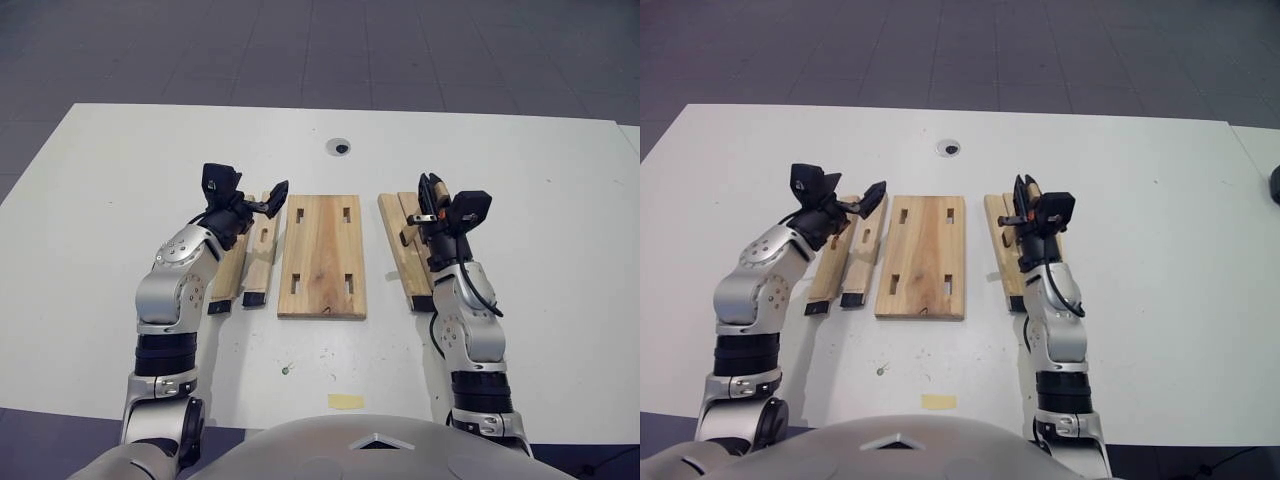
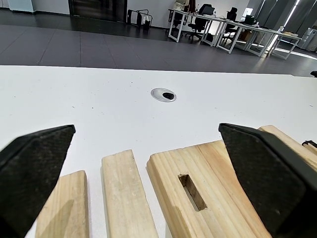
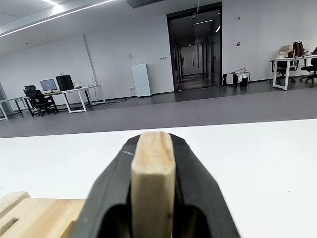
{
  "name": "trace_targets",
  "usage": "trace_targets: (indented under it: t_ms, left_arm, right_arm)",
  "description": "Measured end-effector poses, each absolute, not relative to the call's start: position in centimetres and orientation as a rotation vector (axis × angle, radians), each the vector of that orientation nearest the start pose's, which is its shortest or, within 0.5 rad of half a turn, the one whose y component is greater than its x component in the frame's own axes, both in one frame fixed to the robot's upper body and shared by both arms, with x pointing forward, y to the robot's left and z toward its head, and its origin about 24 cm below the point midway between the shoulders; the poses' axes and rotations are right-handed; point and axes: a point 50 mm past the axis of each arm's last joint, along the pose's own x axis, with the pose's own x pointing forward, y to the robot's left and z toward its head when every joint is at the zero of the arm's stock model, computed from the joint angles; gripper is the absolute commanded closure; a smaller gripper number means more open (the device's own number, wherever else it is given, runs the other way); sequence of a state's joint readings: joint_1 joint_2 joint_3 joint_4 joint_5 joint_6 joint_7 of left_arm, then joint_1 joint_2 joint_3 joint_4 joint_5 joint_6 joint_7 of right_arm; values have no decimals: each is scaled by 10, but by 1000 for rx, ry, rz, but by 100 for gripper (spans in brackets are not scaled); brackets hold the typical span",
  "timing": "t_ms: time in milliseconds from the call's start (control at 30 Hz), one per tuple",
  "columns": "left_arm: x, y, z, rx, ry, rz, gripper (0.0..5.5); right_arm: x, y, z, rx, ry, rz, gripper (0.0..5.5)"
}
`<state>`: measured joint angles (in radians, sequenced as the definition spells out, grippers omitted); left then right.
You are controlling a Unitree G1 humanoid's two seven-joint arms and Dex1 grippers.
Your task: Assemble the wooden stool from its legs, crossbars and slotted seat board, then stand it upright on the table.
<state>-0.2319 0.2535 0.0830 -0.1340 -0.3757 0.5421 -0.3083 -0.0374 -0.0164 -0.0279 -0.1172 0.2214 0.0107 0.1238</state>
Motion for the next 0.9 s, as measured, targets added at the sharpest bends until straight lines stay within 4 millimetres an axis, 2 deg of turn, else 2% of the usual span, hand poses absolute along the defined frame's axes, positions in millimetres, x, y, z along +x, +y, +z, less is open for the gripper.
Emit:
trace_targets:
  t_ms: [367,600,733,900]
  left_arm:
    - [288,170,96,-137,151,-381,10]
    - [289,171,94,-139,148,-375,10]
    - [289,172,94,-133,144,-369,10]
    - [290,174,91,-130,148,-355,10]
  right_arm:
    - [260,-150,78,196,-146,121,257]
    - [264,-148,86,186,-171,134,154]
    - [265,-148,97,160,-205,141,87]
    - [269,-145,121,149,-269,153,11]
